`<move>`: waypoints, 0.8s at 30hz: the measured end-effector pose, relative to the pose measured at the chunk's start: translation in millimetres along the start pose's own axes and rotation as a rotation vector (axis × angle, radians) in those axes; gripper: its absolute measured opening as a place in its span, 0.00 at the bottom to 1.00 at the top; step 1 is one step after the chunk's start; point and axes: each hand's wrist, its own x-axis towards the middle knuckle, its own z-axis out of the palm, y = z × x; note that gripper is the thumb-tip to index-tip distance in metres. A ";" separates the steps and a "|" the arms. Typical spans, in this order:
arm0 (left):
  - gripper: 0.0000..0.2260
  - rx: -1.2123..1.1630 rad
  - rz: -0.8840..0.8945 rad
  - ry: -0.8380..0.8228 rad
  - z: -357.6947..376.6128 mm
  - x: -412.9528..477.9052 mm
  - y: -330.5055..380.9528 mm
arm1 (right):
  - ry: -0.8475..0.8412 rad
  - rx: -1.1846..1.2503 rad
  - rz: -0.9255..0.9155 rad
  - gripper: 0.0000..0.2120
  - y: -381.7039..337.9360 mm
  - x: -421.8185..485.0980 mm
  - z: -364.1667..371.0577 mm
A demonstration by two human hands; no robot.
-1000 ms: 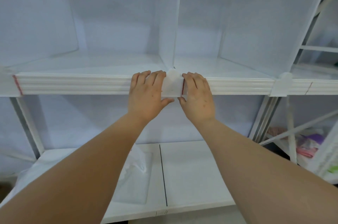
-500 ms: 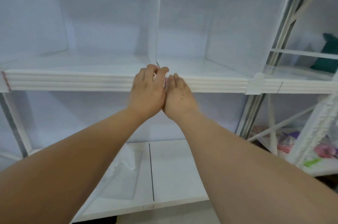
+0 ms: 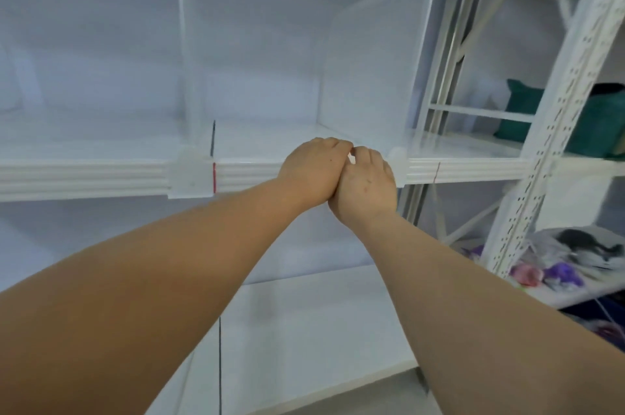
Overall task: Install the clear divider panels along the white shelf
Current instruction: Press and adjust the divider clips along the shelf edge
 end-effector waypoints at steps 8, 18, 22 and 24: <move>0.28 -0.113 -0.001 -0.097 38.5 57.4 41.6 | -0.015 -0.127 0.193 0.25 65.7 22.2 8.2; 0.08 -0.213 -0.077 -0.255 61.3 100.8 49.7 | -0.190 0.014 0.210 0.36 95.6 46.5 25.2; 0.10 -0.254 -0.099 -0.241 62.6 104.7 43.6 | -0.121 0.022 0.197 0.35 96.5 48.3 37.4; 0.11 -0.264 -0.106 -0.228 62.9 102.4 42.9 | -0.076 -0.026 0.191 0.35 97.9 51.3 45.0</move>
